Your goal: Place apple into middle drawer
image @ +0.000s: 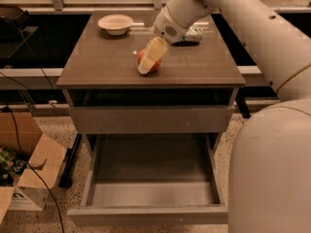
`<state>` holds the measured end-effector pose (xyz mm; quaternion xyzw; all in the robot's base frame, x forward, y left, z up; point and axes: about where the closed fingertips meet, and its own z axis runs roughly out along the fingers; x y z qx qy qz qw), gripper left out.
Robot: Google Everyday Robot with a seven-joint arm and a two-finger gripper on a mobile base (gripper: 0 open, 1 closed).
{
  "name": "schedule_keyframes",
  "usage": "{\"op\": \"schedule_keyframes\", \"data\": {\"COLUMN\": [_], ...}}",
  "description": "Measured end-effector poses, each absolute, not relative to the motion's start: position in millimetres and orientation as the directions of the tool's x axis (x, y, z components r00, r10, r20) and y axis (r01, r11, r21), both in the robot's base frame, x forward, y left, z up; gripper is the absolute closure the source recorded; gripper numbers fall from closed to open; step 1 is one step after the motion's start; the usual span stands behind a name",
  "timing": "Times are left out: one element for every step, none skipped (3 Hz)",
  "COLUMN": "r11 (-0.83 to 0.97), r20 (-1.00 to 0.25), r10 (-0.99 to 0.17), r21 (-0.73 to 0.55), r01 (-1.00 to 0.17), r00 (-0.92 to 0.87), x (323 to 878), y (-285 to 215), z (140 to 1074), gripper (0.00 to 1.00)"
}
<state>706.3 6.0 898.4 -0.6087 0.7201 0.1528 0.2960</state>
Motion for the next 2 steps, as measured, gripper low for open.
{"op": "schedule_keyframes", "data": {"r11": [0.213,0.232], "r20": [-0.608,-0.598], "r10": [-0.787,-0.79], "r21": [-0.112,-0.085], "r01": [-0.971,-0.969], "r00": [-0.102,-0.136], "x": [714,726], "y": [13,10], "z": [884,870], "gripper": [0.0,0.0]}}
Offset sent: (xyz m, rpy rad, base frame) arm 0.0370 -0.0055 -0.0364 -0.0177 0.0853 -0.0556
